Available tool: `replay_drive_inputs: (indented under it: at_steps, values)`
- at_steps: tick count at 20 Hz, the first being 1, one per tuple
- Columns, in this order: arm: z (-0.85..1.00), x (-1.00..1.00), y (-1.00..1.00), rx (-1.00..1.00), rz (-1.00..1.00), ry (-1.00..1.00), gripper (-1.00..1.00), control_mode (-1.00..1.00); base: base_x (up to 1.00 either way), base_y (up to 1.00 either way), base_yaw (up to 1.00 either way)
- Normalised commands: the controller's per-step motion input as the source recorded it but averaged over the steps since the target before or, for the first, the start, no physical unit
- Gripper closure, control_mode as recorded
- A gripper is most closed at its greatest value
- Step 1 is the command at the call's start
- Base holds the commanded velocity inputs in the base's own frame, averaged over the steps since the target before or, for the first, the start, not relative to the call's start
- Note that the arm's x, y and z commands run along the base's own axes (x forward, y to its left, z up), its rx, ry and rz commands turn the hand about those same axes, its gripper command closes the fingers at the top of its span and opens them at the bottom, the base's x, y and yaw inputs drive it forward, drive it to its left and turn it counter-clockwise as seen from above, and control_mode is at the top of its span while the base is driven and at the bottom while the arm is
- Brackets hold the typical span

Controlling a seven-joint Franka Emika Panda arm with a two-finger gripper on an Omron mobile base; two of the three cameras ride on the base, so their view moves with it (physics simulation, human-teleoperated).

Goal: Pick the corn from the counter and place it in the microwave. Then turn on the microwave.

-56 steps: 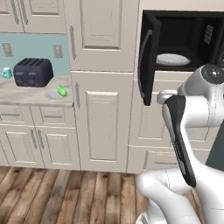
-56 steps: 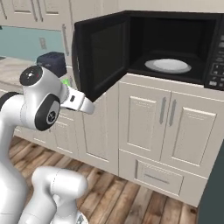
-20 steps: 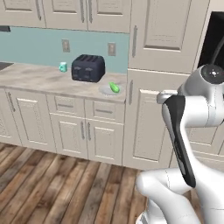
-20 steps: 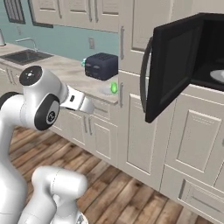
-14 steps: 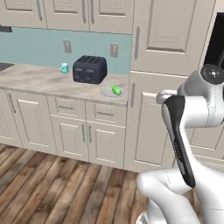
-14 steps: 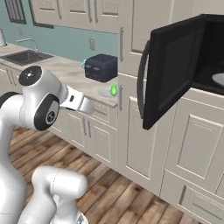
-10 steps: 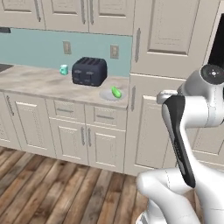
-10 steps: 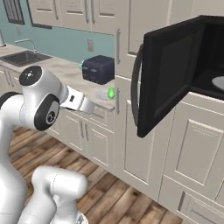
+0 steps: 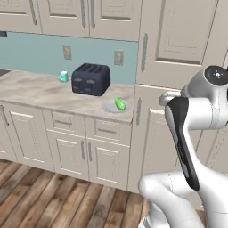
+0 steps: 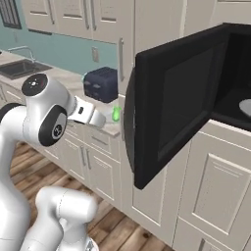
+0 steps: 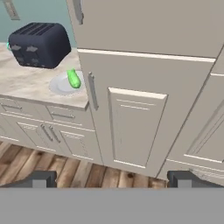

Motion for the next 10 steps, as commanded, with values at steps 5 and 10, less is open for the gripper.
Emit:
replay_drive_inputs:
  at_steps: [5, 10]
  values:
    - [0.0, 0.0, 0.0, 0.0, 0.0, 0.0, -1.0, 1.0, 0.61, 0.09, 0.01]
    - [0.0, 0.0, 0.0, 0.0, 0.0, 0.0, -1.0, 1.0, 0.33, 0.14, -0.09]
